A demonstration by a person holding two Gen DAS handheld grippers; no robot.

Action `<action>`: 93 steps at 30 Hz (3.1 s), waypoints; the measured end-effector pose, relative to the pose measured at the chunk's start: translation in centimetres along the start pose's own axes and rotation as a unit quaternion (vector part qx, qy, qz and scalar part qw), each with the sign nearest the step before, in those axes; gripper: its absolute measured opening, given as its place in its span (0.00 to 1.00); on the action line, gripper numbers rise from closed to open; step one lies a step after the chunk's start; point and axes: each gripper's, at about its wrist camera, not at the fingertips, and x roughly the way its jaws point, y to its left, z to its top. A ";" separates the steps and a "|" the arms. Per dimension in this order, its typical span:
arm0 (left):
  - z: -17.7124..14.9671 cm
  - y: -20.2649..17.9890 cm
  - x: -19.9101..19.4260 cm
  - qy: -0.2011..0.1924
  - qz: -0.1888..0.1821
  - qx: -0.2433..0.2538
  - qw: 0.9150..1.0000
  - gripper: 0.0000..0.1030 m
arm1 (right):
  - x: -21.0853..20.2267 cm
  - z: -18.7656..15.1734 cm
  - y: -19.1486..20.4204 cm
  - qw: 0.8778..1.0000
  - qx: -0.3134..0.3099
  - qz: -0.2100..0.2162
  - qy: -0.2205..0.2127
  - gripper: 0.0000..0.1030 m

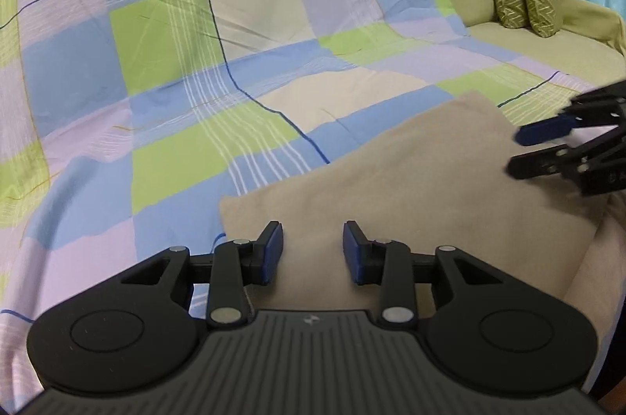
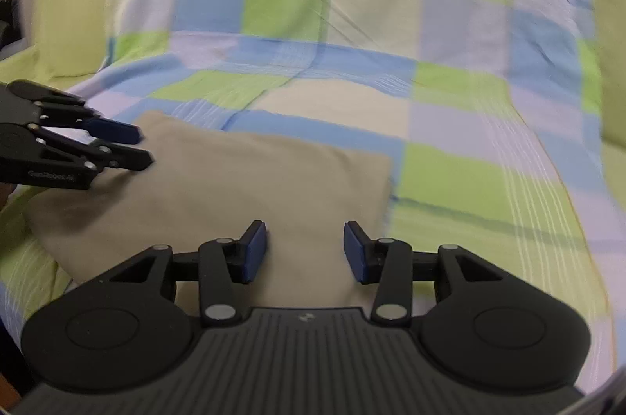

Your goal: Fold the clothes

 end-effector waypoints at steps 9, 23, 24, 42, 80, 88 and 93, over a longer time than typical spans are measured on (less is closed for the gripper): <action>-0.6 -0.2 -1.9 0.009 0.000 -0.011 1.000 0.41 | -3.7 -0.1 1.2 1.000 0.027 -0.006 -0.011 0.49; -4.5 -1.2 -5.0 0.023 0.000 -0.014 1.000 0.43 | -5.2 -3.1 2.8 0.999 0.042 0.004 0.034 0.53; -4.9 -0.9 -5.3 0.025 0.002 -0.019 0.999 0.43 | -5.4 -3.3 2.7 0.998 0.041 -0.003 0.038 0.54; -3.4 -5.0 -4.7 0.015 -0.096 0.032 0.995 0.44 | -6.9 -4.9 1.2 0.973 0.202 0.110 -0.015 0.64; 12.2 -5.8 8.4 -0.012 -0.264 0.220 0.939 0.45 | -3.3 -4.9 -6.4 0.944 0.298 0.132 -0.045 0.40; 12.0 -7.1 10.5 0.009 -0.308 0.277 0.910 0.45 | -2.3 -5.2 -6.7 0.944 0.306 0.120 -0.027 0.14; 11.6 -7.1 10.5 0.007 -0.323 0.266 0.908 0.15 | -2.2 -5.5 -6.7 0.944 0.311 0.106 -0.022 0.03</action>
